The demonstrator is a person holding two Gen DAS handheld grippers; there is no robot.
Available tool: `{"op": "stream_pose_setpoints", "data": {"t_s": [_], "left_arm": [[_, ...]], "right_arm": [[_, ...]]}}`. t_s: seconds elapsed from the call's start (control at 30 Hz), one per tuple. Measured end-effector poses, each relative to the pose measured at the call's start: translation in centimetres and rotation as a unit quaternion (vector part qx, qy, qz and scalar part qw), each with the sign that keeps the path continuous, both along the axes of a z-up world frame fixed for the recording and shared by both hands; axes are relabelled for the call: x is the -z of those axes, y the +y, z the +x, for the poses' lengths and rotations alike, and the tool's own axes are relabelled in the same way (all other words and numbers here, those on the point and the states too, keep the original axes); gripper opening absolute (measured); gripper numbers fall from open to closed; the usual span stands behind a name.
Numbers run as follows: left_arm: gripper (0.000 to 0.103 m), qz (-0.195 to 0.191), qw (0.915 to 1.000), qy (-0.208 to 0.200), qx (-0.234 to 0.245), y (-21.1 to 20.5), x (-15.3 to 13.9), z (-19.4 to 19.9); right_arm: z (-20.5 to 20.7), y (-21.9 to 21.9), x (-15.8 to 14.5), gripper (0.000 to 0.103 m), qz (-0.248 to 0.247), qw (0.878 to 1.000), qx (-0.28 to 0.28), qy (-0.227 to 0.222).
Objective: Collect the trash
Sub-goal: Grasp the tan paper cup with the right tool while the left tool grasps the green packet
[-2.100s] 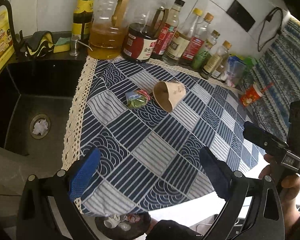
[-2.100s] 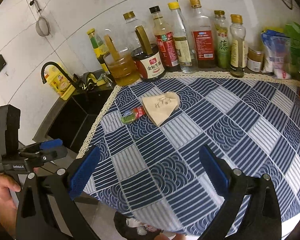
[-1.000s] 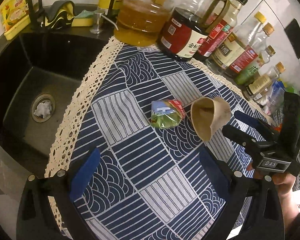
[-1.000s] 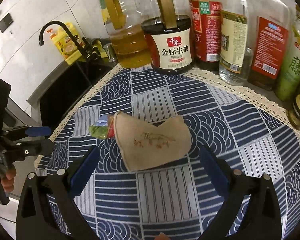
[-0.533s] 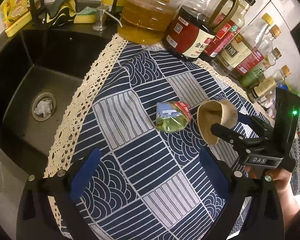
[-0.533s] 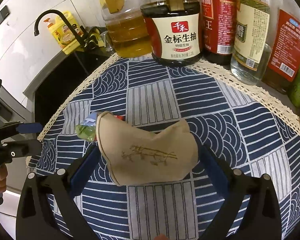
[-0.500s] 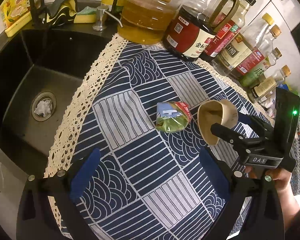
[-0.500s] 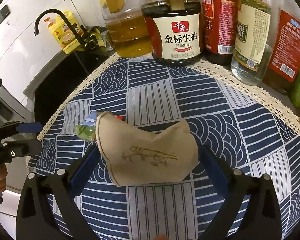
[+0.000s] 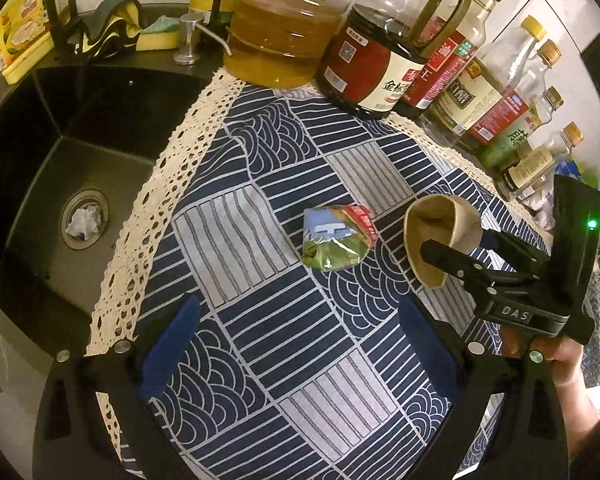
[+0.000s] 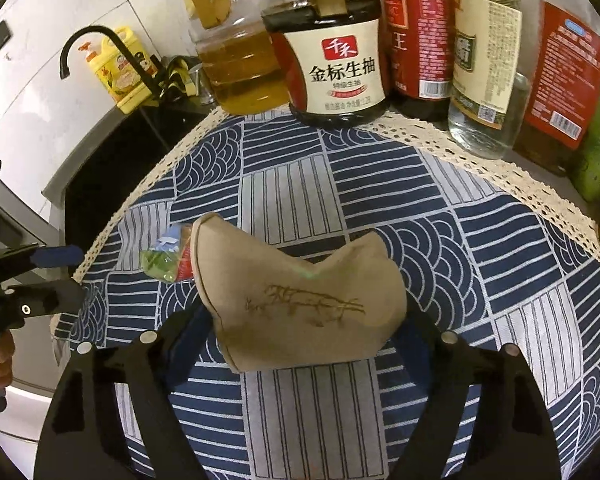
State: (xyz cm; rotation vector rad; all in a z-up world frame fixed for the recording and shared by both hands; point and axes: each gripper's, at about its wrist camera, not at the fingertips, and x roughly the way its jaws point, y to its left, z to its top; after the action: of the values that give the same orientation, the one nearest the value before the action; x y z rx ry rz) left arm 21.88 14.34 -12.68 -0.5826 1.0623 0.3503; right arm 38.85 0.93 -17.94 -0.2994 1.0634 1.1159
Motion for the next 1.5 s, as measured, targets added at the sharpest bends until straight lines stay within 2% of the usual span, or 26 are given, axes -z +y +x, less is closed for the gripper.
{"op": "stream_pose_setpoints", "data": {"t_s": [0.47,0.73,0.9,1.03,1.27,1.5], "left_arm": [[0.096,0.027,0.9978,0.019,0.057,-1.8,0.2,4.7],[0.095,0.067,0.9916,0.056,0.095,-2.5,2.4,7.9],[0.086,0.072,0.9908,0.062,0.096,-2.1,3.2,8.7],[0.085,0.076,0.9899,0.070,0.098,-1.9,3.7,8.9],[0.061,0.078,0.9892,0.071,0.102,-1.6,4.1,9.1],[0.060,0.073,0.9896,0.055,0.112,-1.6,3.6,9.0]], "right_arm": [[-0.5,-5.2,-3.8,0.081,0.040,0.999,0.035,0.000],[-0.5,-8.6,-3.4,0.081,0.042,0.997,0.069,0.011],[-0.2,-10.1,-2.3,0.081,0.041,0.995,0.090,0.025],[0.0,-10.7,-1.7,0.081,0.039,0.994,0.099,0.031],[0.0,-10.6,-1.4,0.081,0.041,0.993,0.100,0.039],[-0.8,-10.1,-1.4,0.081,0.038,0.994,0.093,0.041]]}}
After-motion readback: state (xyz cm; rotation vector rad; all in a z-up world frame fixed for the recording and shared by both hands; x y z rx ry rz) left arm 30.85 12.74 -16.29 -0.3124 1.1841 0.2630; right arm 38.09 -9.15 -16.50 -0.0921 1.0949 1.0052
